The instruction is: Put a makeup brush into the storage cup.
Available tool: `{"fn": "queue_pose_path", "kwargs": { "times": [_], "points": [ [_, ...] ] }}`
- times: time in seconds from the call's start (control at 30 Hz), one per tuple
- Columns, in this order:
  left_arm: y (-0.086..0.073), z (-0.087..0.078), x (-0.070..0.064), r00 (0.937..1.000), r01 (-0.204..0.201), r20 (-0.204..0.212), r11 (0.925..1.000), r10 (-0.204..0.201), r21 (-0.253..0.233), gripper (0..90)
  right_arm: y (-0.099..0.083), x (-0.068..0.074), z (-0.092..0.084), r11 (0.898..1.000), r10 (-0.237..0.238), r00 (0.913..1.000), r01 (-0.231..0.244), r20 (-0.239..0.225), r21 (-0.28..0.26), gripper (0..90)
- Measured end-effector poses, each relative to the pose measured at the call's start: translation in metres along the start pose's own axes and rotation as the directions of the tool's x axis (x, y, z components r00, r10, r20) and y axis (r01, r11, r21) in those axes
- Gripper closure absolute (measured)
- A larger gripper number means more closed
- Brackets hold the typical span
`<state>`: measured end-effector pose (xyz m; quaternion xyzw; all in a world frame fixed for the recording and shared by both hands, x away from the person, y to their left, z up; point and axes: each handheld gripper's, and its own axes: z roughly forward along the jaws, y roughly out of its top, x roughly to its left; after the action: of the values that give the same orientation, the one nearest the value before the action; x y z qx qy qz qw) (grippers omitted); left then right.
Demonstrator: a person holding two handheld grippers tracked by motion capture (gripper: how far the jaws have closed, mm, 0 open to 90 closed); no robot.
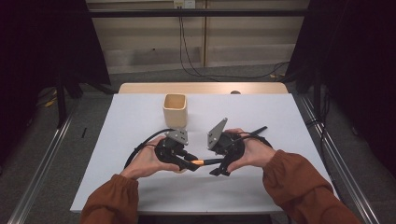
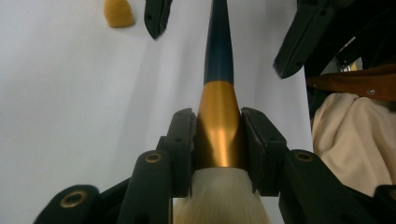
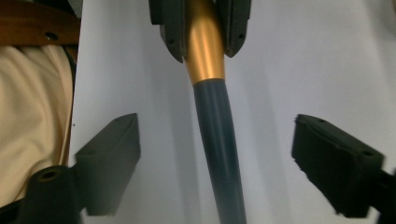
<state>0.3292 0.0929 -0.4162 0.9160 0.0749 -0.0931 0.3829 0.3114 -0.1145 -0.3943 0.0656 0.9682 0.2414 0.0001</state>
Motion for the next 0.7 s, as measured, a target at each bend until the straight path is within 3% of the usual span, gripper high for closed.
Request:
{"fn": "queue_pose_path", "kwargs": {
  "times": [0.23, 0.47, 0.7],
  "points": [
    [0.001, 0.004, 0.0, 0.9999, -0.006, 0.01, 1.0, 0.005, 0.005, 65.7, 0.005, -0.001, 0.011, 0.996, -0.039, 0.9983, 0.042, -0.043, 0.077, 32.9],
    [0.001, 0.006, 0.001, 0.9999, -0.011, 0.011, 0.9999, 0.011, 0.007, 65.7, 0.007, -0.004, 0.013, 0.995, -0.034, 0.9963, 0.041, -0.079, 0.087, 54.1],
    [0.0, 0.01, 0.002, 0.9998, 0.004, 0.019, 1.0, -0.003, -0.005, 65.7, 0.008, -0.006, 0.013, 0.997, -0.023, 0.997, 0.028, -0.074, 0.072, 66.0]
  ]
}}
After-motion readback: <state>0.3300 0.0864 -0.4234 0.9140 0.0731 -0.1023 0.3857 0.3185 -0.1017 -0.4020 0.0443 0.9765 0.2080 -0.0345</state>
